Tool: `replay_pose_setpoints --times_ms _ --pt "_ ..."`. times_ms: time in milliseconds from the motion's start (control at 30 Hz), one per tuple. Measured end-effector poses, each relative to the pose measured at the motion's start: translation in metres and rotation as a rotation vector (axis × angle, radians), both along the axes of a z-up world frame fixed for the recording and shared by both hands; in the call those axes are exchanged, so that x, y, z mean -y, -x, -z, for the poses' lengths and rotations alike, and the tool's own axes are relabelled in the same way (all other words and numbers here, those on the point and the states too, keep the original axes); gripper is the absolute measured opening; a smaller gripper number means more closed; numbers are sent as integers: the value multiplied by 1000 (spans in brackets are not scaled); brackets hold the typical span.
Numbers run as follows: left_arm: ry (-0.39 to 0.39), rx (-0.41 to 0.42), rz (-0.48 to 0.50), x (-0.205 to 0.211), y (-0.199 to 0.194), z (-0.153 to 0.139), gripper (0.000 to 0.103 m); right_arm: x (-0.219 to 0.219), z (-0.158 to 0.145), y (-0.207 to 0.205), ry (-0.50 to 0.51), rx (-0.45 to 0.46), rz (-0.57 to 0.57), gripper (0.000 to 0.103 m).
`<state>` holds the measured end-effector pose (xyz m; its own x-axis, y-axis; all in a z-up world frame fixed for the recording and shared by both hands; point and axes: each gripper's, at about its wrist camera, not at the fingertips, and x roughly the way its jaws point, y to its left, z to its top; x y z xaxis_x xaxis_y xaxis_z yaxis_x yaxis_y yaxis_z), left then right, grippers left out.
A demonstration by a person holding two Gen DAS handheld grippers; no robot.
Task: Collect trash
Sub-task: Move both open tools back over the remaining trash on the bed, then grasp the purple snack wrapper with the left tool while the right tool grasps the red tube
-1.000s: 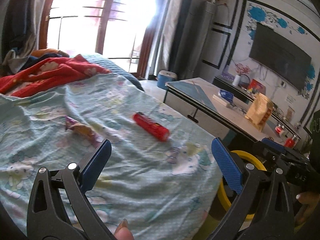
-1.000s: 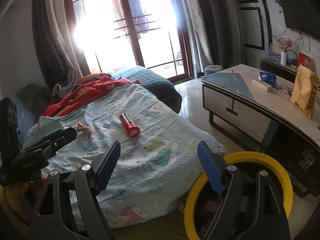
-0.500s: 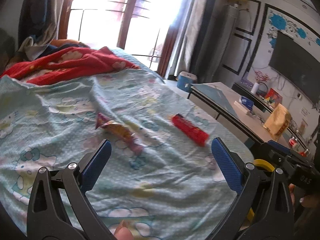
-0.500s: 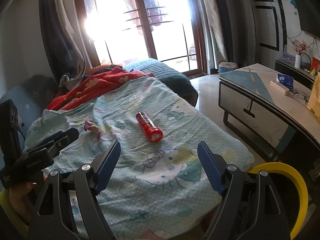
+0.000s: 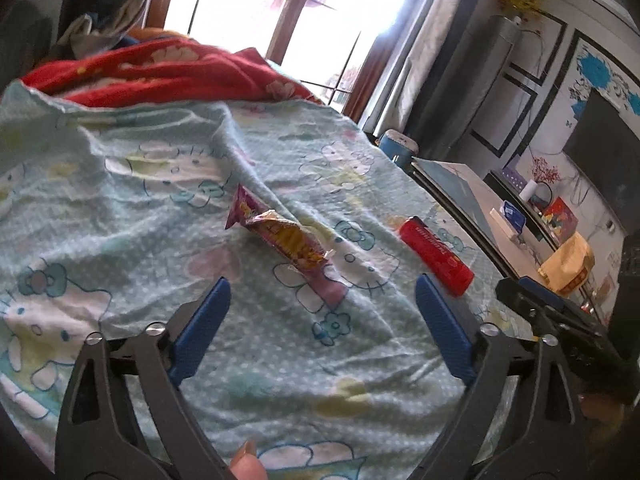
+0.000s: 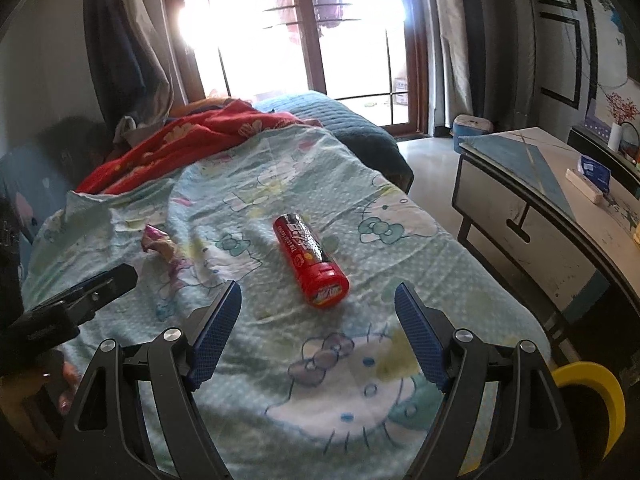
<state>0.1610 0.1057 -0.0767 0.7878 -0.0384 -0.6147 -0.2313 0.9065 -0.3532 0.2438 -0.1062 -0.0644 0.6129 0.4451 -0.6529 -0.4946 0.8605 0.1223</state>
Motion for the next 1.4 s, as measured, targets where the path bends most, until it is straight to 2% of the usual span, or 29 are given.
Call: replay_pose_setpoints --times_ms 100,400,567,667,733,900,1033,1067,1100,1400 --pt "36 -16 -8 -5 -8 6 71 -8 7 -11 18 -8 -9 77" --pt "103 -58 -53 -15 -37 15 69 -32 34 -37 63 -67 -29 76" --pt "112 -76 -86 -18 -49 17 68 -42 42 -45 91 -104 -41 64" --pt "97 -93 -100 -19 -54 19 57 -42 43 -47 91 -111 -33 54" --pt "99 -96 -110 -21 -54 20 50 -40 43 -49 84 -114 -25 43" --pt "96 -108 -111 -23 -50 21 29 -34 42 -45 61 -109 -13 40" --pt "80 -107 -86 -19 -46 19 23 -30 42 -37 50 -101 -6 38" --pt "77 -104 -78 -18 -44 19 18 -28 42 -33 47 -98 -6 38" --pt "83 -100 -62 -17 -43 19 6 -27 42 -30 47 -98 -7 37" --pt "76 -77 4 -1 -28 14 4 -14 38 -4 24 -91 -7 35"
